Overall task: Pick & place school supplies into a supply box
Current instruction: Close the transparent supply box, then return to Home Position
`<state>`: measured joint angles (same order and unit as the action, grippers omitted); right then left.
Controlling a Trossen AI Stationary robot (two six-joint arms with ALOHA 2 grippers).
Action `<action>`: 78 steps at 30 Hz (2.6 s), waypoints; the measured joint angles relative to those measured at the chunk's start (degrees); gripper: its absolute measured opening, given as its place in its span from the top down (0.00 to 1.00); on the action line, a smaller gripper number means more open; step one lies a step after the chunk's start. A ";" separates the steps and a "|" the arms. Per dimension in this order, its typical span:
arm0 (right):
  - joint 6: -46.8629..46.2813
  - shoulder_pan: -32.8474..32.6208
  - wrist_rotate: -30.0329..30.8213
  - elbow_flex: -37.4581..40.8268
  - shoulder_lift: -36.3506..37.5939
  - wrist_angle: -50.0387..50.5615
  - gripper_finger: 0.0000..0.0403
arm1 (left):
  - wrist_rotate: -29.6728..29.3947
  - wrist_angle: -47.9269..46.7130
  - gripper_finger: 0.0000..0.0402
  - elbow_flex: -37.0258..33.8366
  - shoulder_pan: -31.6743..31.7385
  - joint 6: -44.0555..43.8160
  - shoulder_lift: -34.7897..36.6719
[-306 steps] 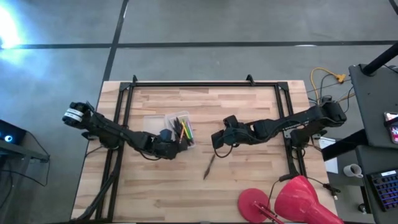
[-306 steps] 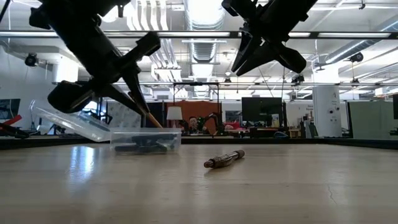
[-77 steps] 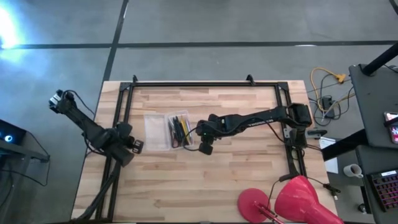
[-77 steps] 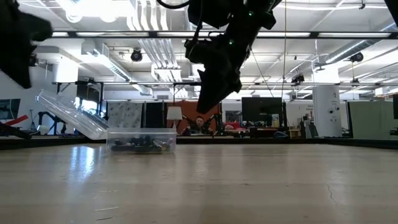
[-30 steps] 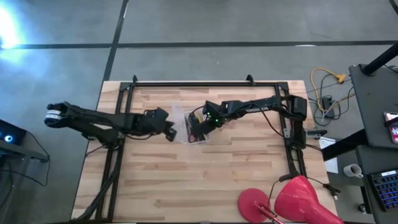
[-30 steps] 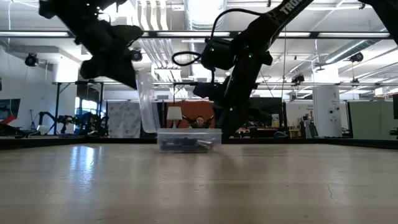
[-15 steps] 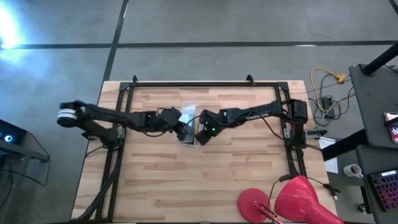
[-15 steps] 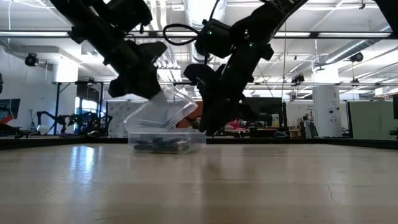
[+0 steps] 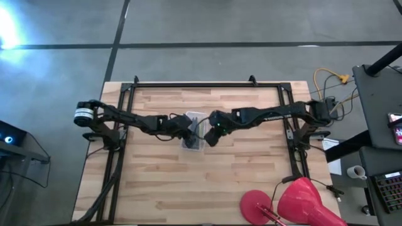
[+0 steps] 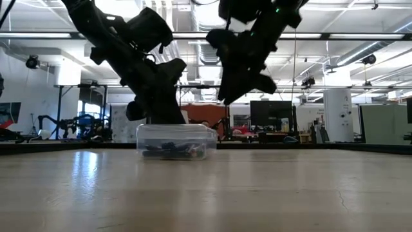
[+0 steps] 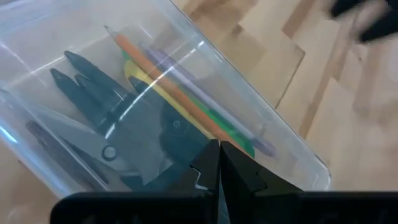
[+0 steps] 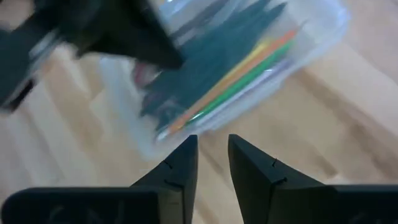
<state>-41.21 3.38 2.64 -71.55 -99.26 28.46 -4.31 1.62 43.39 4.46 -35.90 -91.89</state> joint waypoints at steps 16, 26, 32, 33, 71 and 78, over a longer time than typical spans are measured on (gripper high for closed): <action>-5.30 3.10 -2.45 -1.48 -15.32 -10.49 0.80 | 3.42 -4.55 1.00 -0.71 -0.79 -0.71 1.31; -3.81 3.86 -2.97 -2.17 -12.77 -5.00 0.80 | 3.58 -3.15 1.00 -2.49 -1.63 -0.72 1.26; -4.61 4.79 -2.93 -2.04 -11.66 -6.88 0.80 | 3.51 -3.05 1.00 -2.49 -1.63 -0.47 1.24; -5.01 4.83 -3.05 -2.04 -12.00 -7.38 0.80 | 3.46 -3.03 1.00 -2.49 -1.63 -0.35 1.24; 17.55 2.73 5.88 10.82 16.91 1.58 0.80 | -7.88 -27.22 1.00 9.55 -10.86 4.19 24.73; 14.98 1.35 2.32 24.81 34.42 -11.28 0.80 | -20.93 -28.31 1.00 0.91 -22.15 -6.73 34.75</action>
<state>-26.24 4.73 4.95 -46.74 -64.84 17.18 -25.25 -26.68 44.30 -17.70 -42.63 -57.14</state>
